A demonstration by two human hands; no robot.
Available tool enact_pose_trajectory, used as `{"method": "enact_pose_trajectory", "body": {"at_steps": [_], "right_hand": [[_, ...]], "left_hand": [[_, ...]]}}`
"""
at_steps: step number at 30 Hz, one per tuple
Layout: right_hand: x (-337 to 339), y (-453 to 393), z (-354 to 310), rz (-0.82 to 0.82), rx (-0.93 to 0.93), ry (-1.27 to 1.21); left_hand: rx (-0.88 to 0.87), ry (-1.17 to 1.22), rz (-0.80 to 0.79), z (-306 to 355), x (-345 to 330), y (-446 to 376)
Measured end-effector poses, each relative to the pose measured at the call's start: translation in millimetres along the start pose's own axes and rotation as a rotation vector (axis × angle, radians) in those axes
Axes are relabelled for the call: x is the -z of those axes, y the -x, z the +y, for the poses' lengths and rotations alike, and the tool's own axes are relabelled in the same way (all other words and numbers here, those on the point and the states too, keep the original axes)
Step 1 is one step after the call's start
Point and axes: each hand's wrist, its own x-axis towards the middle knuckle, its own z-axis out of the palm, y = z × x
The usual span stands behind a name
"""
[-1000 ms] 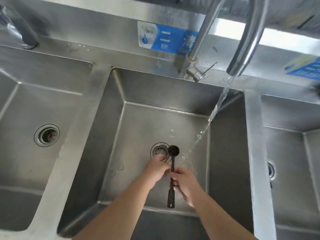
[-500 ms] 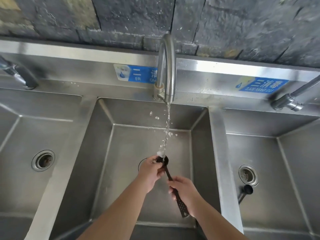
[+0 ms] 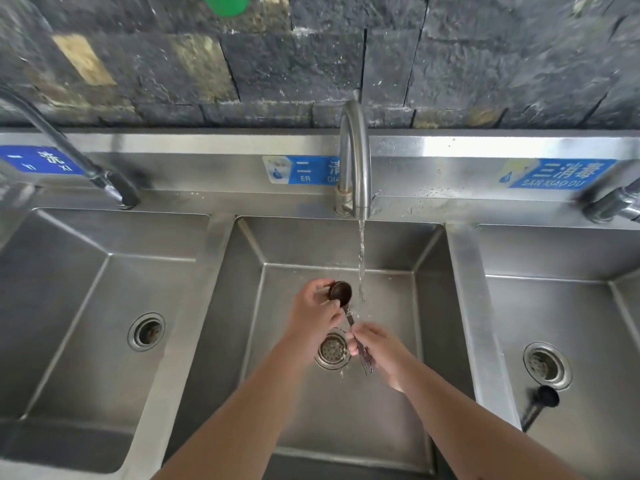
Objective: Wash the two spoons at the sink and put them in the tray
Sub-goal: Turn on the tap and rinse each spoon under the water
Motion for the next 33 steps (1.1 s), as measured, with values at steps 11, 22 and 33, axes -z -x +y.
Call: {"method": "enact_pose_trajectory", "body": {"at_steps": [11,22,33], "right_hand": [[-6,-10,-36,-0.202,0.082,-0.025],[67,93,-21,-0.097,-0.032,-0.272],[43,105,2,0.009,-0.033,-0.396]], "left_hand": [[-0.061,0.239,0.038,25,31,9],[0.074,0.072,-0.123,-8,-29,10],[0.029,-0.075,-0.052,-16,-36,9]]}}
